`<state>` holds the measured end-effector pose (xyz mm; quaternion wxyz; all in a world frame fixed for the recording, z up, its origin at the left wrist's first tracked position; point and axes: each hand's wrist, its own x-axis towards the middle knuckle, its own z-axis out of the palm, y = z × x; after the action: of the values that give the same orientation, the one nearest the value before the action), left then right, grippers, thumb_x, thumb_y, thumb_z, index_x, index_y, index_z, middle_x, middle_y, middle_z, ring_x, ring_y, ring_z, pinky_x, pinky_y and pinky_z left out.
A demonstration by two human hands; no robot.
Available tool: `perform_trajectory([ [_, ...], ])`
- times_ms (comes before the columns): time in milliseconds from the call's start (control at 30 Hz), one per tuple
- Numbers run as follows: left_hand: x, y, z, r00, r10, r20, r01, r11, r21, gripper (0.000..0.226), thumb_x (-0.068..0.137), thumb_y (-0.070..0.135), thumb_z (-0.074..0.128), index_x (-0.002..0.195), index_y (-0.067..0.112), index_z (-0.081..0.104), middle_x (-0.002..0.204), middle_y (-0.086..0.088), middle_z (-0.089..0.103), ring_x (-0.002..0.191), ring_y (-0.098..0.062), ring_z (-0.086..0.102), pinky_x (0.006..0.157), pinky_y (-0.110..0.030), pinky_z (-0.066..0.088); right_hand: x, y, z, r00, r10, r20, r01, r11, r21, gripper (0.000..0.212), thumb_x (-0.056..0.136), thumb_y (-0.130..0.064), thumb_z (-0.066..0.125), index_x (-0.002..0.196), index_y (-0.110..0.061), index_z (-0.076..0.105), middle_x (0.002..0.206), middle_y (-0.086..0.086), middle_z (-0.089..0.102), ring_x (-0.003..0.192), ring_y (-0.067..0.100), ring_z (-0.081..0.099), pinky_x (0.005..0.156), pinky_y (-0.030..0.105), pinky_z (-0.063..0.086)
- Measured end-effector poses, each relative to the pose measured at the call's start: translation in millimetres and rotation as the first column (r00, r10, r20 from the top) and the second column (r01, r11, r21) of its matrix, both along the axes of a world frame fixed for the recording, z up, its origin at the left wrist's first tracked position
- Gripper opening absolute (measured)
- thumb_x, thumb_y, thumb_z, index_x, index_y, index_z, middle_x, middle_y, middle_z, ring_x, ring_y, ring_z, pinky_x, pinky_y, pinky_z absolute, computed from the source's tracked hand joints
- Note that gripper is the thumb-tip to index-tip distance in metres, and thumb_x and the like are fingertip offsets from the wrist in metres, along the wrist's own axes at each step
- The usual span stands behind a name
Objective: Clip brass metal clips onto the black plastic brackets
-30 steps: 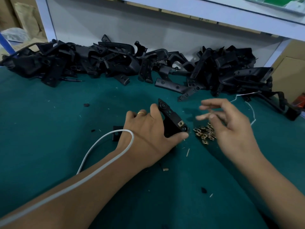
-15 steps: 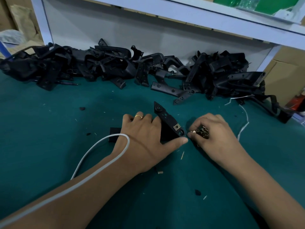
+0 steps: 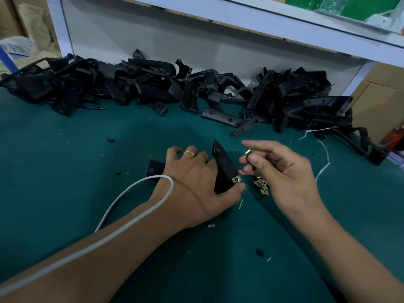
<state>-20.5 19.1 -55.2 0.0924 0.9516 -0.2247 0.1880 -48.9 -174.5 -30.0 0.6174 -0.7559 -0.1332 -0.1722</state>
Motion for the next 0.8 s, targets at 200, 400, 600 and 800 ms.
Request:
perform_trajectory([
  [200, -4, -3, 2, 1.000, -0.028, 0.004, 0.028, 0.999, 0.019, 0.078, 0.089, 0.081, 0.012, 0.090, 0.019, 0.060, 0.091, 0.000, 0.062, 0.098, -0.025, 0.054, 0.102, -0.053, 0.034, -1, 4, 3, 0.999, -0.047, 0.028, 0.047, 0.999, -0.016, 0.014, 0.096, 0.000, 0.068, 0.101, -0.012, 0.072, 0.093, 0.008, 0.077, 0.088, 0.023, 0.074, 0.084, 0.028, 0.059],
  [400, -10, -8, 3, 0.998, -0.047, 0.042, 0.046, 0.999, 0.026, 0.072, 0.090, 0.077, 0.021, 0.095, 0.017, 0.061, 0.089, -0.002, 0.060, 0.095, -0.027, 0.052, 0.103, -0.054, 0.034, -4, 12, 4, 0.999, -0.033, 0.024, 0.033, 0.999, -0.020, 0.018, 0.093, 0.000, 0.069, 0.103, -0.013, 0.077, 0.092, 0.004, 0.077, 0.084, 0.015, 0.073, 0.082, 0.022, 0.057],
  [600, -10, -7, 3, 0.997, -0.051, 0.057, 0.049, 0.998, 0.035, 0.070, 0.090, 0.077, 0.022, 0.093, 0.019, 0.061, 0.088, -0.002, 0.060, 0.092, -0.027, 0.052, 0.099, -0.053, 0.035, -7, 15, 4, 0.998, -0.050, 0.031, 0.054, 0.990, -0.129, 0.022, 0.098, 0.002, 0.065, 0.106, -0.017, 0.073, 0.092, -0.001, 0.075, 0.086, 0.013, 0.070, 0.085, 0.023, 0.056],
  [800, -9, -8, 3, 0.997, -0.046, 0.055, 0.044, 0.999, 0.030, 0.071, 0.089, 0.078, 0.022, 0.095, 0.018, 0.061, 0.086, -0.001, 0.060, 0.091, -0.026, 0.052, 0.098, -0.053, 0.035, -7, 13, 5, 0.984, -0.146, 0.098, 0.164, 0.964, -0.209, 0.021, 0.097, -0.005, 0.070, 0.106, -0.024, 0.070, 0.093, -0.004, 0.073, 0.090, 0.019, 0.072, 0.088, 0.032, 0.057],
])
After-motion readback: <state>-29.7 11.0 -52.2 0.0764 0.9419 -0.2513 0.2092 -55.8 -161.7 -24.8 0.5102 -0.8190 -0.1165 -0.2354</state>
